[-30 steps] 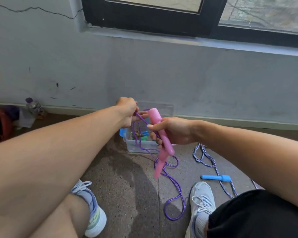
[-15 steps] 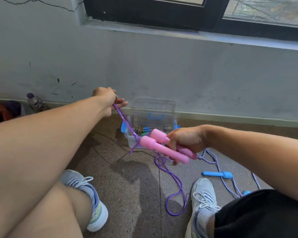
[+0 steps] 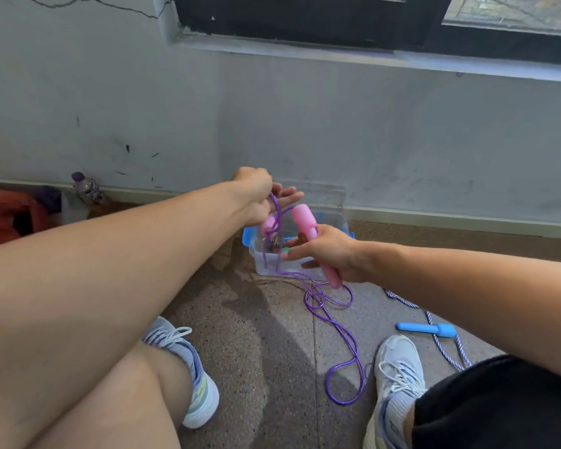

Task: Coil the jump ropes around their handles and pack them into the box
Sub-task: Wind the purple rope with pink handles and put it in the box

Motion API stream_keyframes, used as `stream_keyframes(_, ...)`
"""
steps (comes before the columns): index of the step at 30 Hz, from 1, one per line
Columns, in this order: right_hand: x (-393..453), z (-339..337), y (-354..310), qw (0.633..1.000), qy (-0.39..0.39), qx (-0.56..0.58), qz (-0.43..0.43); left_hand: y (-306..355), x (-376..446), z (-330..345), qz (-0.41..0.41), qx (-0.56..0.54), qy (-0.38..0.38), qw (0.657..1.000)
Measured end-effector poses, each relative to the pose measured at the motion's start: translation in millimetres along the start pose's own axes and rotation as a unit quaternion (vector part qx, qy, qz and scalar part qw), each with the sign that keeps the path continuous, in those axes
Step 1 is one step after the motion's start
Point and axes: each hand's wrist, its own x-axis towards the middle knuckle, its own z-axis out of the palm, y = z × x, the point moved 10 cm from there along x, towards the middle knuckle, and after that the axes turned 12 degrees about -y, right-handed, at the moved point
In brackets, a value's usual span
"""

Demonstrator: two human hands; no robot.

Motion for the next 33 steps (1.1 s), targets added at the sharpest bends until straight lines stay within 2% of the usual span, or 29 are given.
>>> stream_keyframes(9, 1, -1, 3, 0.998, 0.032, -0.056, -0.012, 1, -6, 14, -0.014, -0.061, -0.010, 0.998)
stream_keyframes(16, 1, 16, -7, 0.999, -0.007, 0.008, -0.043, 0, -16, 16, -0.014, -0.068, 0.017, 0.997)
stream_keyframes(20, -5, 5, -19, 0.995, 0.064, 0.027, -0.076, -4, -22, 24, -0.024, -0.072, 0.016, 0.997)
stream_keyframes(26, -8, -8, -16, 0.982, 0.132, 0.123, -0.061, 1, -26, 20, -0.020, -0.103, 0.027, 0.994)
stream_keyframes(30, -5, -10, -20, 0.978, 0.120, 0.164, -0.055, 4, -10, 5, -0.020, 0.078, 0.035, 0.996)
stream_keyframes(33, -5, -17, -26, 0.969, 0.109, 0.215, -0.051, -4, -3, -1, -0.049, 0.256, -0.031, 0.965)
